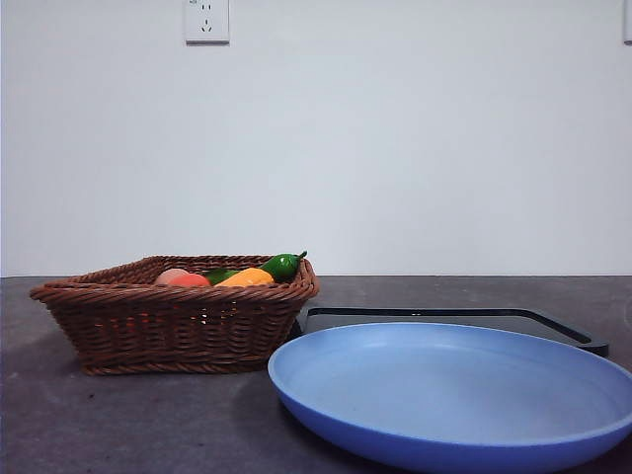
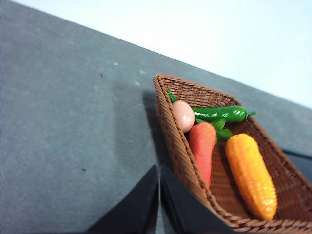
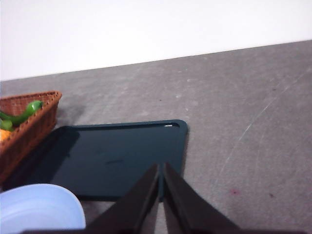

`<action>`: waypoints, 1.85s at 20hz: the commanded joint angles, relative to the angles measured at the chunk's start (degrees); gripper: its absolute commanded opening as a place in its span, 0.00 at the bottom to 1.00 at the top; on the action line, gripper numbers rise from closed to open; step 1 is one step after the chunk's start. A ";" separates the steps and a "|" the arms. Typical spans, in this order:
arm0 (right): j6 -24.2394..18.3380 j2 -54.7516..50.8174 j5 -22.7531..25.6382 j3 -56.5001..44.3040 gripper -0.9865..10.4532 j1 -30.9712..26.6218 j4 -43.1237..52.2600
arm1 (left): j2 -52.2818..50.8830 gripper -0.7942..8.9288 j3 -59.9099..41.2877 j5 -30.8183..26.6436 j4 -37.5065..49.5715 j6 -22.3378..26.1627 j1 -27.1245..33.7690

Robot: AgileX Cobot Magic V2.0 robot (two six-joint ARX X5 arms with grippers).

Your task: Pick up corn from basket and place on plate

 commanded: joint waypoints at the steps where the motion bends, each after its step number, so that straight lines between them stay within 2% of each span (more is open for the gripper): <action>1: 4.72 -0.09 -0.20 -0.11 0.09 -0.02 0.61 | -0.02 0.09 -1.51 0.15 1.51 -5.73 0.11; 3: 8.28 -0.09 -0.26 0.24 0.09 -0.02 1.09 | -0.02 0.09 -1.27 0.63 1.99 -8.09 0.11; 5: 10.14 -0.09 -0.31 0.96 0.09 -0.02 1.11 | -0.02 0.09 -0.52 1.33 1.33 -9.38 0.11; 9: 11.34 -0.09 -0.28 3.21 0.09 -0.02 1.07 | 0.11 0.09 1.60 5.81 0.22 -12.96 0.11; 13: 13.05 0.04 -1.22 6.75 0.09 -0.02 -0.35 | 0.42 0.09 4.79 7.85 -3.32 -13.25 0.11; 17: 12.96 1.92 -1.11 12.04 0.09 -0.02 -5.25 | 1.84 0.09 9.05 8.41 -7.17 -12.31 0.11; 20: 12.20 4.83 -1.11 16.20 0.09 -0.02 -9.11 | 4.31 0.09 11.91 11.28 -7.91 -11.47 0.11; 22: 10.62 7.37 -1.44 18.88 0.09 -0.02 -11.76 | 6.56 0.09 13.92 12.79 -8.81 -10.86 0.11; 25: 6.23 12.24 -3.61 23.21 0.09 -0.02 -16.37 | 10.88 0.09 17.53 15.37 -11.76 -6.93 0.11; 32: -3.87 24.00 -12.37 31.36 0.09 0.76 -26.38 | 22.53 0.09 26.58 16.98 -22.71 6.43 0.11; 37: -8.50 29.88 -13.27 34.58 0.09 3.56 -32.83 | 29.22 0.09 31.52 19.08 -28.20 12.59 -0.09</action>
